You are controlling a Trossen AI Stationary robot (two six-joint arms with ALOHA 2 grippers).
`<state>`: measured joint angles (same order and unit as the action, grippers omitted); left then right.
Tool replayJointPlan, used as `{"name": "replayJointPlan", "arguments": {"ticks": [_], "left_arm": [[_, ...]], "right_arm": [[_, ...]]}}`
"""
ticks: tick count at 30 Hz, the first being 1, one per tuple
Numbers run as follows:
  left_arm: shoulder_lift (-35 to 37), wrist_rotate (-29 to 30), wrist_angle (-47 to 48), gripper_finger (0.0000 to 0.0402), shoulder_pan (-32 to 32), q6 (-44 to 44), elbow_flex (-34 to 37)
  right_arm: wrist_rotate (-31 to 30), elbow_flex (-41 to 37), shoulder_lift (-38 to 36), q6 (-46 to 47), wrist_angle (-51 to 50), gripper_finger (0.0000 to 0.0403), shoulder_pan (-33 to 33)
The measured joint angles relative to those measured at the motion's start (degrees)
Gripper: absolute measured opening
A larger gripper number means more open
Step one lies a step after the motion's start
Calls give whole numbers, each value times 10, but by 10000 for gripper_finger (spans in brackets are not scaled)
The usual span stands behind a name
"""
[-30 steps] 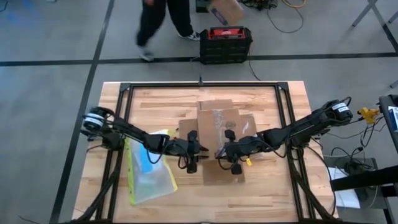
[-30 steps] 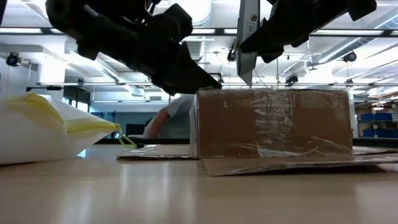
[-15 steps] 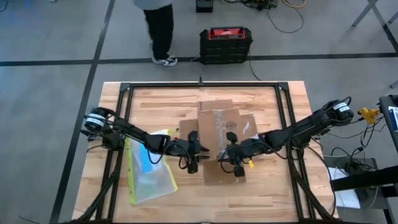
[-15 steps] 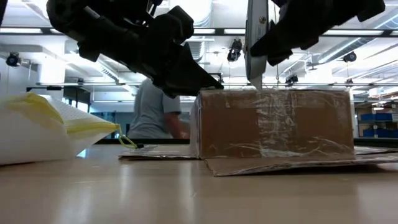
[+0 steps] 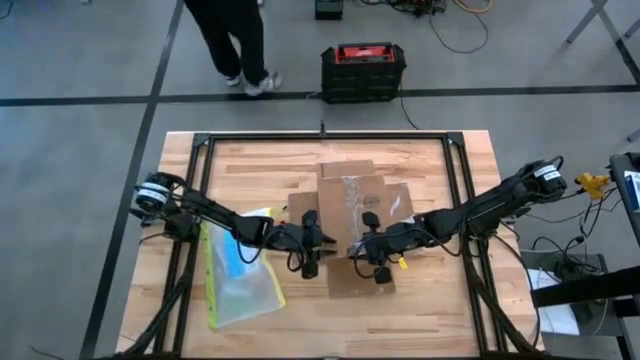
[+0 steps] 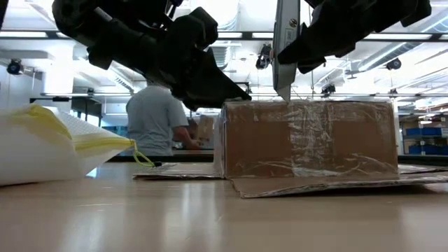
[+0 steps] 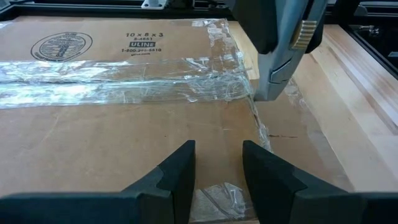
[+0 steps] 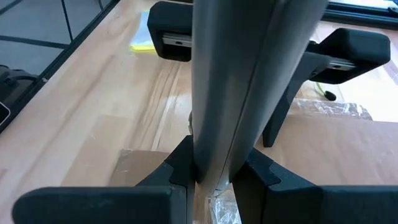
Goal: Unpack boxes
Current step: Break down the brown box using the gray cutter
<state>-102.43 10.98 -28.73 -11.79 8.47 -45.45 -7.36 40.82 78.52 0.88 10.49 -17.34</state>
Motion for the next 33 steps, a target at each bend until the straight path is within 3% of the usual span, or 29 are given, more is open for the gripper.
{"name": "replayJointPlan", "arguments": {"ticks": [17, 33], "left_arm": [[-1, 0, 5, 119, 0, 0, 0], [0, 2, 11, 119, 0, 1, 7]], "right_arm": [[-2, -1, -9, 3, -7, 55, 1], [-3, -6, -69, 30, -113, 55, -12]]}}
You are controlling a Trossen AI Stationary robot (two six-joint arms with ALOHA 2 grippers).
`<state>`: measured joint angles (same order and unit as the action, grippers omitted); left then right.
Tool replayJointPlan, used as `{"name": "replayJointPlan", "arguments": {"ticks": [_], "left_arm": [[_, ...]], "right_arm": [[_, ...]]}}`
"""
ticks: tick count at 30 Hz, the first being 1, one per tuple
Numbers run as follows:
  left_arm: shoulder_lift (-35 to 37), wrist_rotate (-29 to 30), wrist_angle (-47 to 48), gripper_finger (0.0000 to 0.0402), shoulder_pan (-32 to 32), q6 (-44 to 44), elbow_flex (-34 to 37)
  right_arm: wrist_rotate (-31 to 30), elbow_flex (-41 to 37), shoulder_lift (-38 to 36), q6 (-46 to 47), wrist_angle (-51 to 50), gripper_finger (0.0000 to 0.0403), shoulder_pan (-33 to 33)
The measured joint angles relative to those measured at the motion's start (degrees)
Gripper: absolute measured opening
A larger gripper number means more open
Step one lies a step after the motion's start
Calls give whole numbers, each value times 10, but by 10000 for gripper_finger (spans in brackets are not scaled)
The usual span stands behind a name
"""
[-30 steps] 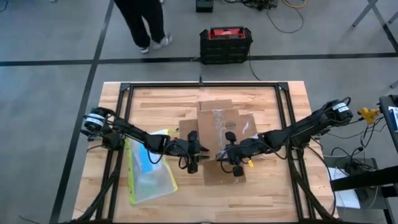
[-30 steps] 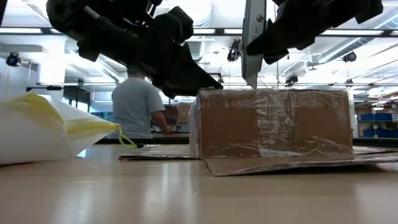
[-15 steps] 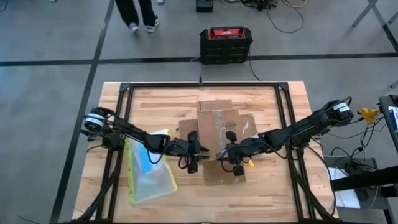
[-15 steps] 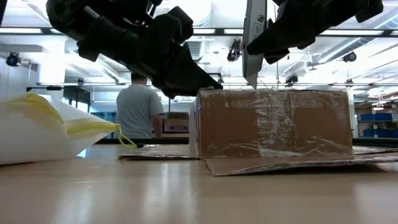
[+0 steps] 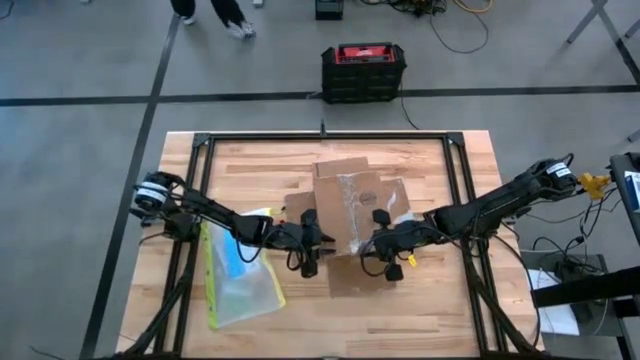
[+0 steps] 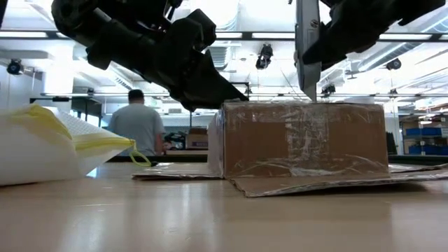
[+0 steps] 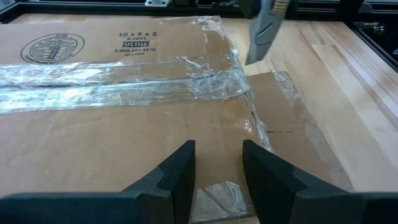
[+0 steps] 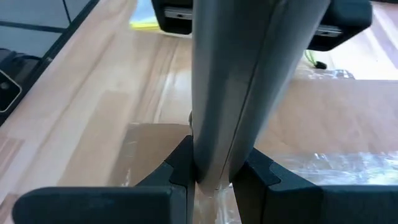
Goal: Unpack boxes
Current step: Break down the brown box using the gray cutter
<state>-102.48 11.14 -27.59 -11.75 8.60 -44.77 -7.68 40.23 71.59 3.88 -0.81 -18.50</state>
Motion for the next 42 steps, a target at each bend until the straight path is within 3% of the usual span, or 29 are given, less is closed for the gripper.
{"name": "replayJointPlan", "arguments": {"ticks": [17, 42], "left_arm": [[0, 0, -4, 119, -3, 4, 1], [0, 0, 5, 119, -5, 5, 1]], "right_arm": [[36, 0, 62, -84, 151, 55, 30], [40, -4, 8, -38, 33, 55, 29]]}}
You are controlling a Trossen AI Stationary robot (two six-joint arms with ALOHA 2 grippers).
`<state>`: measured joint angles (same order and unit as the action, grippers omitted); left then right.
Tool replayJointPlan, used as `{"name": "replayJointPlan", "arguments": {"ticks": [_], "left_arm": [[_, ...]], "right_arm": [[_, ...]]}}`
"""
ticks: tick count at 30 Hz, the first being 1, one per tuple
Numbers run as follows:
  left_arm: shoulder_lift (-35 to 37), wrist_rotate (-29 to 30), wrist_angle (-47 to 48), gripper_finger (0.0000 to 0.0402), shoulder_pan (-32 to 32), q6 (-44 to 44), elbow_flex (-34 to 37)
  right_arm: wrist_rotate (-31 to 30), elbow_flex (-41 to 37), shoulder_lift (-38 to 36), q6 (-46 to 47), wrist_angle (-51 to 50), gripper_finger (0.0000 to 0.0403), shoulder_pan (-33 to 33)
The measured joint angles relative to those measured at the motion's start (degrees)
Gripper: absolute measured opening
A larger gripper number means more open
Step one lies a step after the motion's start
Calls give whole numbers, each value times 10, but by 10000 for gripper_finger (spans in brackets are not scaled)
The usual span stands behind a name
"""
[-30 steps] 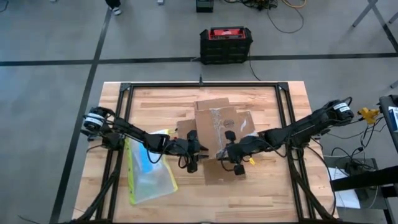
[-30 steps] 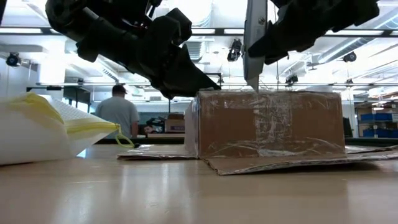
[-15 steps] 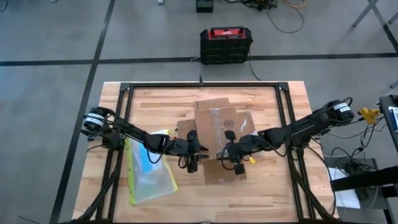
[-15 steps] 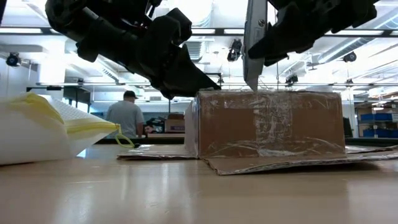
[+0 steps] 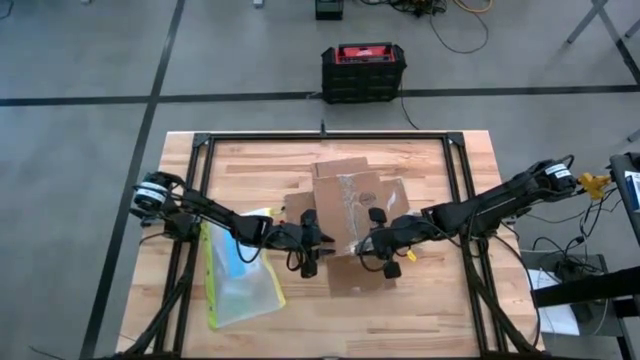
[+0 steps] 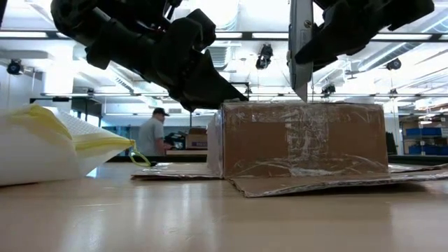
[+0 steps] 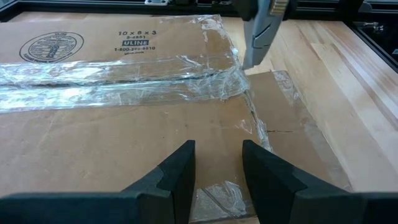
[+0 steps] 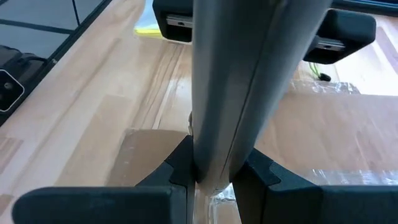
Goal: Unpack boxes
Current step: Break down the brown box using the gray cutter
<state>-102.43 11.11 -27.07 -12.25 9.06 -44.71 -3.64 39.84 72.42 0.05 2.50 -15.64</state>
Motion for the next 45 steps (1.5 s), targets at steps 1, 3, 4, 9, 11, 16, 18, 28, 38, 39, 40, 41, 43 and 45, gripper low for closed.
{"name": "replayJointPlan", "arguments": {"ticks": [1, 3, 4, 9, 11, 16, 18, 28, 38, 39, 40, 41, 43, 45], "left_arm": [[0, 0, 0, 119, 0, 0, 0], [0, 0, -1, 119, 0, 0, 0], [0, 0, -2, 119, 0, 0, 0], [0, -1, -2, 119, 0, 0, 0], [0, -1, -2, 119, 0, 0, 0], [0, -1, -2, 119, 0, 0, 0], [0, -1, -2, 119, 0, -1, 0], [0, -1, -3, 119, 0, 0, 0], [0, -1, -3, 119, 0, 0, 0], [0, -1, -3, 119, 0, 0, 0], [0, -1, -3, 119, 0, 0, 0], [0, -1, -3, 119, 0, 0, 0], [0, -1, -2, 119, 0, 0, 0], [0, -1, -2, 119, 0, 0, 0]], "right_arm": [[0, 0, 2, -1, 8, 55, 0], [0, 0, 10, -8, 41, 55, 0], [1, 0, 17, -12, 55, 55, 2], [26, 0, 56, -22, 101, 55, 17], [25, 0, 61, -22, 104, 55, 19], [25, 0, 55, -29, 100, 55, 20], [19, 0, 49, -35, 106, 55, 21], [20, 0, 52, -26, 98, 55, 21], [22, -1, 50, -25, 111, 55, 19], [22, -2, 50, -24, 111, 55, 19], [22, -3, 50, -23, 110, 55, 19], [22, -3, 50, -21, 109, 55, 19], [21, -3, 50, -20, 110, 55, 17], [21, -3, 50, -15, 108, 55, 16]]}}
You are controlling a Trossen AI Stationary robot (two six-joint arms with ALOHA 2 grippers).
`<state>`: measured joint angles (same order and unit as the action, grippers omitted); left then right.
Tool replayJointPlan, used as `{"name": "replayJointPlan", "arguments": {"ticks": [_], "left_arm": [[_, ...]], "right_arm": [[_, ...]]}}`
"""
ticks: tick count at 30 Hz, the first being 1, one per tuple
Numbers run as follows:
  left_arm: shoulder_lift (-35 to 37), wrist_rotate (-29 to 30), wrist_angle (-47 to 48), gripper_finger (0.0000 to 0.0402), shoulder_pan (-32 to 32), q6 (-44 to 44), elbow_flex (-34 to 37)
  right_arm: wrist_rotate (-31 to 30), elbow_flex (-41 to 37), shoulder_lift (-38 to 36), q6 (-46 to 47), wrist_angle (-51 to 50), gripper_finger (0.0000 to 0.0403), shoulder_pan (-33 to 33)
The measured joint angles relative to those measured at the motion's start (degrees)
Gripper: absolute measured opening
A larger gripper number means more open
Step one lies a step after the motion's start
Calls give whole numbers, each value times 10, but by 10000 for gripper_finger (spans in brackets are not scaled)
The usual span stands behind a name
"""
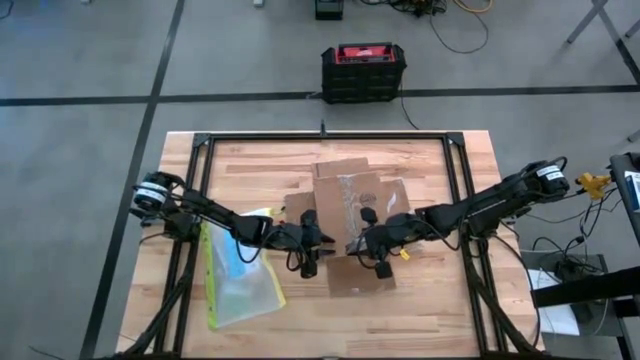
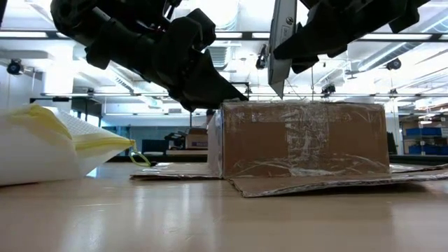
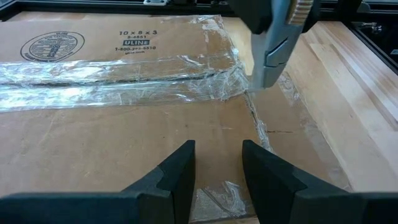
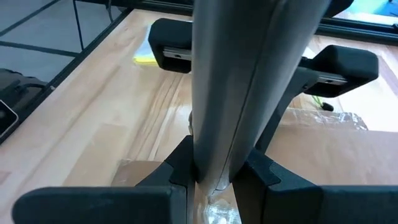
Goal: Unpack boxes
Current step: Break down the brown box using the gray cutter
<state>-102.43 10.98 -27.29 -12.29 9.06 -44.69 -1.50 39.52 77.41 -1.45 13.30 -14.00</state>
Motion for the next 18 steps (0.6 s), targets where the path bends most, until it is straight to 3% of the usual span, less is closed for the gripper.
{"name": "replayJointPlan", "arguments": {"ticks": [11, 18], "left_arm": [[0, 0, 2, 119, 0, -1, 0], [0, 0, 4, 119, 0, -2, 0]], "right_arm": [[-18, -3, -12, 9, -29, 55, -10], [-31, -5, -49, 21, -99, 55, -13]]}}
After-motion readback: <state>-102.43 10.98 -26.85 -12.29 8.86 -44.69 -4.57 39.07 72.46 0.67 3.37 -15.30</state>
